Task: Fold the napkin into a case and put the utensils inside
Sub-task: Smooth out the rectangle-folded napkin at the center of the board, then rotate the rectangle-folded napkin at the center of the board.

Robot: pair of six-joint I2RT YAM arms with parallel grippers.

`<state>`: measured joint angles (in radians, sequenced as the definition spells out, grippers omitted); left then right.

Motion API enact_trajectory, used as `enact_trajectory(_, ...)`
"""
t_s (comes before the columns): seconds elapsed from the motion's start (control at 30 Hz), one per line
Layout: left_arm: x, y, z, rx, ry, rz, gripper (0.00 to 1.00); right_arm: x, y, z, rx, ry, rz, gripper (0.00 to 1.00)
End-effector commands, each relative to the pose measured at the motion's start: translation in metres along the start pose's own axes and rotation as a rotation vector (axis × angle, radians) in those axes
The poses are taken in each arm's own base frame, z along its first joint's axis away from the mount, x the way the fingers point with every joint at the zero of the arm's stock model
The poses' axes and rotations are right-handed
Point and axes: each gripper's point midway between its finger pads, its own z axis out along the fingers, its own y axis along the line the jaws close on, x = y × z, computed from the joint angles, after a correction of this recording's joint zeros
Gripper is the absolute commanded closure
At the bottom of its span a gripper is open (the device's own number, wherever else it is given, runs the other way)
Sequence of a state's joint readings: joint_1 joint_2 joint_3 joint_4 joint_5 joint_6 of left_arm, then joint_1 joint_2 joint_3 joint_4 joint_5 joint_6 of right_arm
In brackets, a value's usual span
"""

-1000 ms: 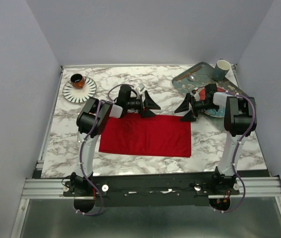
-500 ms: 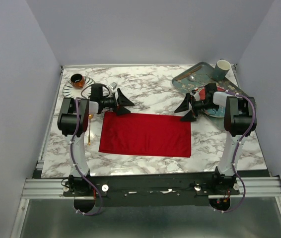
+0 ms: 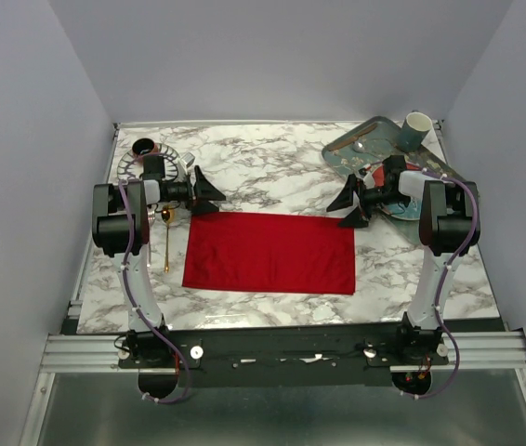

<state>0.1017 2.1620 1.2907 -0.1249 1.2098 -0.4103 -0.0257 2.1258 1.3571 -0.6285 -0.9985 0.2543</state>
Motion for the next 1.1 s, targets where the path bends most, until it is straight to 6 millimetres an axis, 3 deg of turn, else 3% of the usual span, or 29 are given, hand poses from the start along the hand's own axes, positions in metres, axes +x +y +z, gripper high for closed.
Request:
enact_trajectory(0.0,0.011,0.026,-0.005,-0.124,0.014,0.037,0.01,-0.006,-0.027,-0.003,0.144,-0.030,-0.025,0.09)
enact_trajectory(0.17,-0.012,-0.008,0.006,-0.220,0.010,0.231,0.01,-0.006,-0.012,-0.010,0.126,-0.043,-0.096,0.10)
enact_trajectory(0.2,-0.019,-0.029,0.009,-0.233,0.018,0.293,0.01,-0.008,-0.003,-0.016,0.120,-0.059,-0.128,0.10)
enact_trajectory(0.23,-0.023,-0.035,0.007,-0.262,0.013,0.330,0.01,-0.008,0.003,-0.020,0.114,-0.064,-0.147,0.10)
enact_trajectory(0.27,-0.022,-0.037,0.014,-0.320,0.027,0.392,0.01,-0.008,0.011,-0.023,0.100,-0.069,-0.183,0.10)
enact_trajectory(0.3,-0.024,-0.051,0.010,-0.360,0.025,0.433,0.01,-0.009,0.021,-0.029,0.093,-0.081,-0.219,0.11)
enact_trajectory(0.33,-0.015,-0.060,0.019,-0.381,0.053,0.476,0.01,-0.007,0.027,-0.032,0.092,-0.080,-0.234,0.11)
enact_trajectory(0.37,-0.016,-0.055,0.014,-0.465,0.057,0.529,0.01,-0.008,0.033,-0.034,0.091,-0.083,-0.270,0.11)
enact_trajectory(0.43,0.005,-0.065,0.014,-0.528,0.112,0.598,0.01,-0.004,0.044,-0.039,0.090,-0.082,-0.306,0.12)
enact_trajectory(0.47,0.012,-0.065,0.010,-0.561,0.130,0.624,0.01,-0.002,0.048,-0.038,0.091,-0.075,-0.341,0.13)
enact_trajectory(0.57,0.043,-0.061,-0.007,-0.653,0.218,0.714,0.30,0.004,0.056,-0.036,0.126,-0.076,-0.414,0.15)
enact_trajectory(0.6,0.056,-0.057,-0.019,-0.689,0.255,0.724,0.48,0.004,0.055,-0.034,0.147,-0.073,-0.459,0.16)
enact_trajectory(0.7,0.086,-0.050,-0.039,-0.732,0.327,0.717,0.68,0.000,0.049,-0.030,0.248,-0.087,-0.552,0.20)
enact_trajectory(0.77,0.098,-0.043,-0.050,-0.770,0.368,0.748,0.71,0.000,0.045,-0.024,0.295,-0.083,-0.585,0.25)
enact_trajectory(0.8,0.114,-0.039,-0.052,-0.779,0.410,0.767,0.71,0.001,0.042,-0.021,0.311,-0.077,-0.593,0.27)
enact_trajectory(0.9,0.130,-0.022,-0.059,-0.852,0.504,0.824,0.71,0.004,0.028,-0.013,0.372,-0.052,-0.597,0.34)
enact_trajectory(1.07,0.130,-0.007,-0.050,-0.894,0.562,0.842,0.71,0.015,0.002,-0.005,0.427,-0.011,-0.575,0.43)
